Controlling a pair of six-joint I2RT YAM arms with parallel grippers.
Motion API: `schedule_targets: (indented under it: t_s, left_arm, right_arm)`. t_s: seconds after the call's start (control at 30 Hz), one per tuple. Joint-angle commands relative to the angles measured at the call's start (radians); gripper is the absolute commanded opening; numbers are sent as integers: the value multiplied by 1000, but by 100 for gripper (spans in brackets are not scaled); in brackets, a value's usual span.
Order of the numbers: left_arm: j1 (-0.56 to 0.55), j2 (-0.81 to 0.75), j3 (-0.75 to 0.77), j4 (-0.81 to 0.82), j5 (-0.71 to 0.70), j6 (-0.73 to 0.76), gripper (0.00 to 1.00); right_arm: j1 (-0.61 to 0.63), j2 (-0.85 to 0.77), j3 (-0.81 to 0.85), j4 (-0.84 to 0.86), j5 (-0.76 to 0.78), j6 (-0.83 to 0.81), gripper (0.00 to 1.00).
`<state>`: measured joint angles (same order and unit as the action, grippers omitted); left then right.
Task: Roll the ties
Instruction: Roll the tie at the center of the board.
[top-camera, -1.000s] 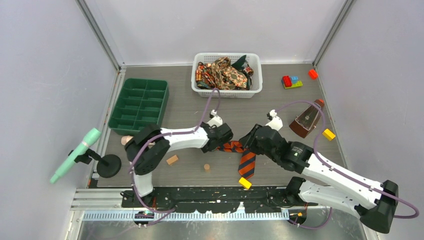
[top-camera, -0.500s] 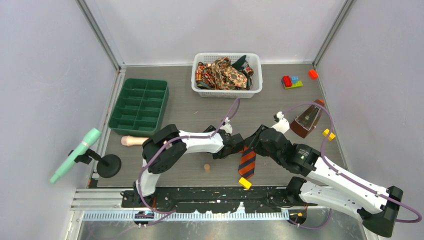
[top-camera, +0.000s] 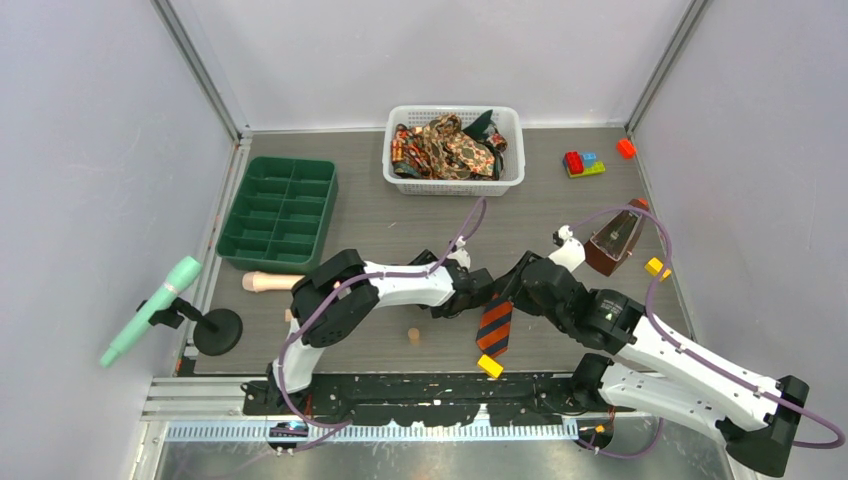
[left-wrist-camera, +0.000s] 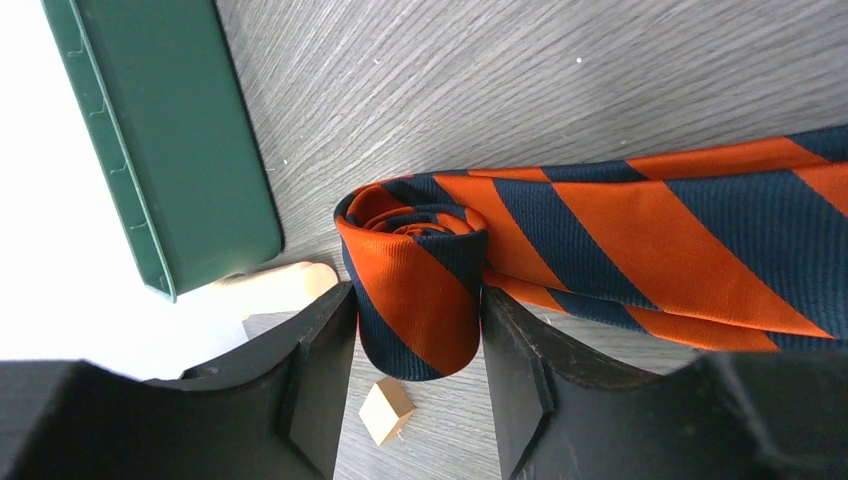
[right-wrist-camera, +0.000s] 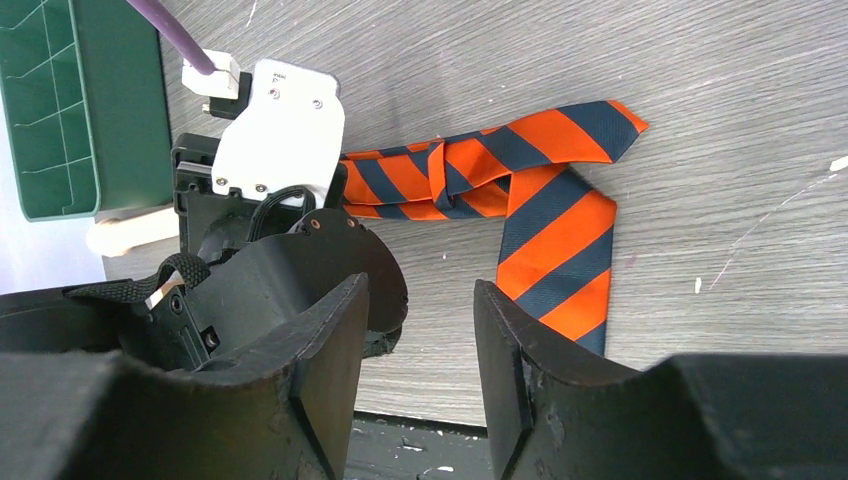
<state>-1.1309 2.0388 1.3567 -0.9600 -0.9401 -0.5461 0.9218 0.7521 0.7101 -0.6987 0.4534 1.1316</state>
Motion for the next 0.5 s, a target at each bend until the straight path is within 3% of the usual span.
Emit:
schedule_targets:
  t_s: [0.0,0.47]
  left_arm:
    - [-19,14,51,-2,15,-17,51]
    - [-24,34,98,20,106,-1,58]
  right_arm:
    - [6,-14,30,12,9,17,50]
    - [6,-20,30,0,1,14,52]
